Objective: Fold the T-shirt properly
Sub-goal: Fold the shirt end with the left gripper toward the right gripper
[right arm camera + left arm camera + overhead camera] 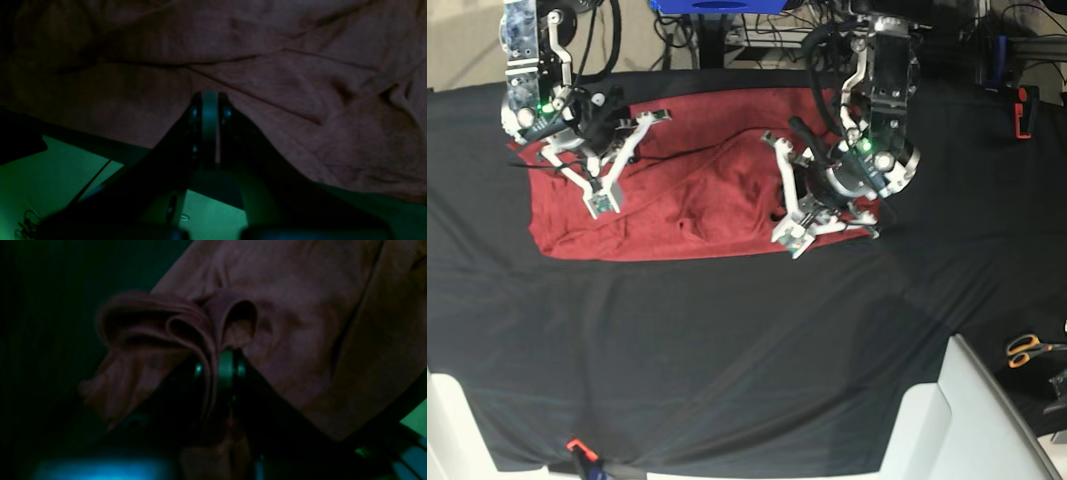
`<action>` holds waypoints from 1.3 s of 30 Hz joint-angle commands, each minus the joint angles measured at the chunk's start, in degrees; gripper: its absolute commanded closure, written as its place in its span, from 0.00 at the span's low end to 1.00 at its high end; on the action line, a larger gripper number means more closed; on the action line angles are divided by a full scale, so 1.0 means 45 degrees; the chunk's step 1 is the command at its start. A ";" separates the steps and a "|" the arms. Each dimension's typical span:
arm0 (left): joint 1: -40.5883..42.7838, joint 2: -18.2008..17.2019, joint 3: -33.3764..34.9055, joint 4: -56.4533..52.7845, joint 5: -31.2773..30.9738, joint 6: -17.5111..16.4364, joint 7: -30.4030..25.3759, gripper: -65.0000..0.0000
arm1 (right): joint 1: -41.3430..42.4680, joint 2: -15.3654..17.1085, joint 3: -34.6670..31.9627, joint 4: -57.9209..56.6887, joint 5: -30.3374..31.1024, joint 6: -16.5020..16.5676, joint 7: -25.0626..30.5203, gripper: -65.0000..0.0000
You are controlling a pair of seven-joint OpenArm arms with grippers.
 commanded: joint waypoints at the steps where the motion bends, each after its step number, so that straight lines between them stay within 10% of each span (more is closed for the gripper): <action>1: -0.0213 0.0094 0.0043 -0.0079 -0.0132 0.0035 -0.0234 1.00 | 0.0064 -0.0011 0.0010 0.0162 0.0084 0.0014 0.0211 0.99; 39: -0.1756 0.0816 0.1040 -0.2657 -0.0152 0.0035 -0.0234 1.00 | 0.0064 -0.0011 0.0010 0.0162 0.0084 0.0014 0.0211 0.99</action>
